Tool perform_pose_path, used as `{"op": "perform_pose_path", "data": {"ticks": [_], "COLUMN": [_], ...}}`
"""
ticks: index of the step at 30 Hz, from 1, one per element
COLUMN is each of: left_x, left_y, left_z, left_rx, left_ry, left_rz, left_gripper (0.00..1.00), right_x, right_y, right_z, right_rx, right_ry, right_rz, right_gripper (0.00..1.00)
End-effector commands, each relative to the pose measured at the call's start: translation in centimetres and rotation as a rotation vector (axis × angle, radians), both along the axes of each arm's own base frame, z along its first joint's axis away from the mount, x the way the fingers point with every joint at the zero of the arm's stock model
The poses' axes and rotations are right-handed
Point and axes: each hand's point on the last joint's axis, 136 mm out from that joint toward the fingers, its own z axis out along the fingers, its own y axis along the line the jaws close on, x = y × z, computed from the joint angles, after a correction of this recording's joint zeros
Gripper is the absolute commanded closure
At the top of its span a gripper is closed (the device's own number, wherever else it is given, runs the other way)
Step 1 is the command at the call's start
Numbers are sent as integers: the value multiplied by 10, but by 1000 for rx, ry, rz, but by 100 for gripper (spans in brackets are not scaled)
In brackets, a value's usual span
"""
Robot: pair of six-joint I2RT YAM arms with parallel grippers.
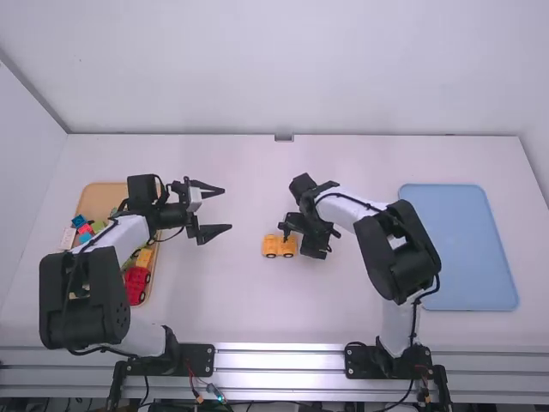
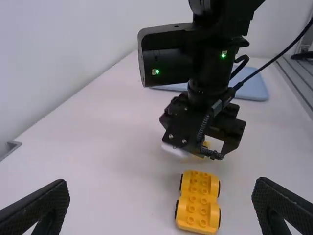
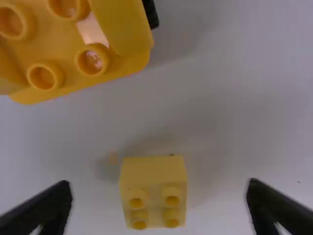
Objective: Assemble lego blocks to make yellow taxi
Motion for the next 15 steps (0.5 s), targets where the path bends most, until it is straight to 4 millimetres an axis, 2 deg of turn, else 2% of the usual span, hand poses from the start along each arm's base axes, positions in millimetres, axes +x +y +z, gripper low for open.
{"op": "perform_pose_path", "data": {"ticks": [1,4,7,9,12,15], "left_x": [-8,-10,-16,-19,-25,-30], "left_y": [-5,-10,-18,-25,-38,-53], "left_z": [4,-5,-16,-23,-34,-44], "left_rx": [-3,31,67,90,135,175], "left_ry": [-35,-46,-65,-60,-56,-67], "left_rz": [-22,-27,-48,-60,-85,-115], "left_gripper": [1,1,1,1,1,1], "right_x": [10,7,8,6,-7,-12], "right_y": [1,14,15,15,18,18], "right_z": [6,26,46,54,66,70], "right_rx": [-5,66,143,203,356,540], "right_ry": [-23,0,-8,-4,29,18], "right_rz": [-59,-63,-70,-56,20,87], "right_gripper": [1,1,1,1,1,1]}}
